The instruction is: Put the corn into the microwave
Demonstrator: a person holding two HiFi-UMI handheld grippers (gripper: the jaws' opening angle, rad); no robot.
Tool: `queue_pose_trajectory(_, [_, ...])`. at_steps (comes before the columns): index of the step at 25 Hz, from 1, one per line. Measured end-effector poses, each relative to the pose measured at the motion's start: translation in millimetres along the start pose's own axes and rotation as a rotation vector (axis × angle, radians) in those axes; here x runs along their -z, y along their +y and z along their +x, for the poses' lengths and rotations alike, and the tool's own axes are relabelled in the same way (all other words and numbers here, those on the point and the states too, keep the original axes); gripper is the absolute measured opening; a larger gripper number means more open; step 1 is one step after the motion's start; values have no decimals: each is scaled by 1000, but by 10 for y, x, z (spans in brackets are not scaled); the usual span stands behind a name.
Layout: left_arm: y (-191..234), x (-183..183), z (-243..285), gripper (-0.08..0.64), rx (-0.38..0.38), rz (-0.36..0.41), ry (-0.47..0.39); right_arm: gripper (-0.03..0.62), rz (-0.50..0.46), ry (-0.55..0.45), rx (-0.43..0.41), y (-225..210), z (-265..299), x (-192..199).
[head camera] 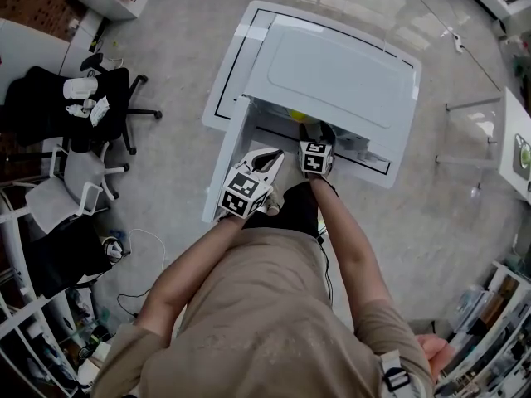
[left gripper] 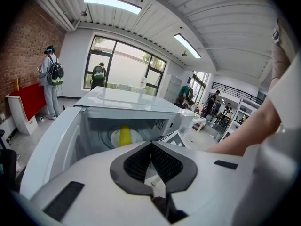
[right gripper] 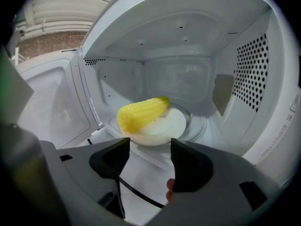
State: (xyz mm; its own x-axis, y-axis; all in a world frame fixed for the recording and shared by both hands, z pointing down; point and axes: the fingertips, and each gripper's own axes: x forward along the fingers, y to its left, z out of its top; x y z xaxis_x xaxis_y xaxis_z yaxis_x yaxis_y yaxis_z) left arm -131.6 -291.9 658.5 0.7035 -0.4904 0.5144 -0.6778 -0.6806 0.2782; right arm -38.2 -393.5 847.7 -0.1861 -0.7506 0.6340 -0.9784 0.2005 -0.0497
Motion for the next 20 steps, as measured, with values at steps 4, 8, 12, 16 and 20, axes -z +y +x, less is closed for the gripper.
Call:
queue_pose_trajectory(4, [10, -22, -16, 5, -1, 12, 2, 261, 11, -4, 27, -54, 83, -42])
queue_pose_trajectory(8, [-2, -101, -112, 5, -2, 34, -12, 262, 5, 10, 55, -78, 45, -105])
queue_pose_trajectory(12, [-45, -244, -203, 5, 1, 48, -51, 262, 66, -26, 62, -143, -127, -207])
queue_pose_trajectory(16, [-64, -449, -421, 5, 6, 25, -127, 262, 175, -128, 1, -44, -739, -378])
queue_pose_trajectory(20, [-127, -568, -653, 5, 23, -19, -197, 261, 252, -223, -64, 33, -1502, -511])
